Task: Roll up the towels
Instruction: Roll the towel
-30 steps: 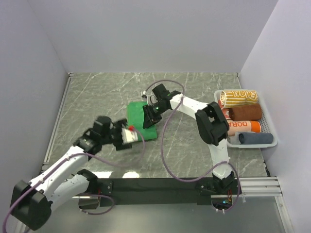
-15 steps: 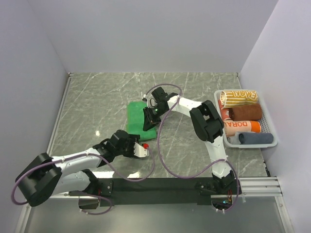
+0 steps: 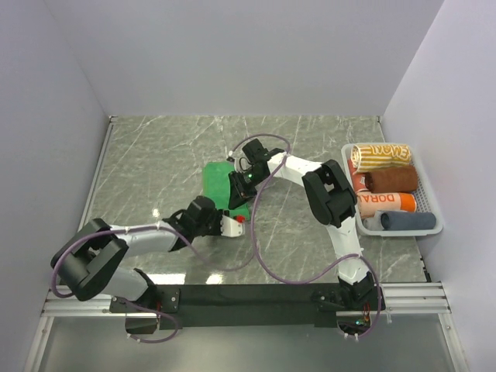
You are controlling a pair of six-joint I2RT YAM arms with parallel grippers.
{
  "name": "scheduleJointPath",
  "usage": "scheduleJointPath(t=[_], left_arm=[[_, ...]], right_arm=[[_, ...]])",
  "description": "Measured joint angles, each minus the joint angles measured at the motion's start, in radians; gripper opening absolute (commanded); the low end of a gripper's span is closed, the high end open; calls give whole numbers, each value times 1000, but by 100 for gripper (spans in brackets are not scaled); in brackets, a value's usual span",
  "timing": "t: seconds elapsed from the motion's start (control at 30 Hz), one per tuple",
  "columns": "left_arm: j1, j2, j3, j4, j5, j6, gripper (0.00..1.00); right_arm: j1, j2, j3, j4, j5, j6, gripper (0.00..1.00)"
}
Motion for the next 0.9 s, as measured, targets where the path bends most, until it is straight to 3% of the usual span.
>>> scheduleJointPath(t=[0.13, 0.3, 0.4, 0.5, 0.67, 0.77, 0.9], left_arm=[[95, 40, 151, -230, 152, -42, 18], [199, 145, 346, -499, 351, -52, 13], [251, 233, 463, -647, 458, -45, 11], [298, 323, 570, -776, 548, -38, 10], [362, 501, 775, -1012, 682, -13, 10], [392, 608, 894, -1151, 744, -2, 9], [422, 735, 1030, -1316, 812, 12, 9]], right_arm=[[-11, -5, -13, 13, -9, -4, 39], [-37, -69, -59, 34, 0, -31, 53], [-97, -117, -66, 19, 32, -73, 69], [-181, -208, -120, 15, 76, -136, 70], [-296, -497, -325, 47, 140, -262, 70], [-278, -678, -451, 80, 161, -338, 70], [-147, -803, -542, 143, 222, -475, 69]])
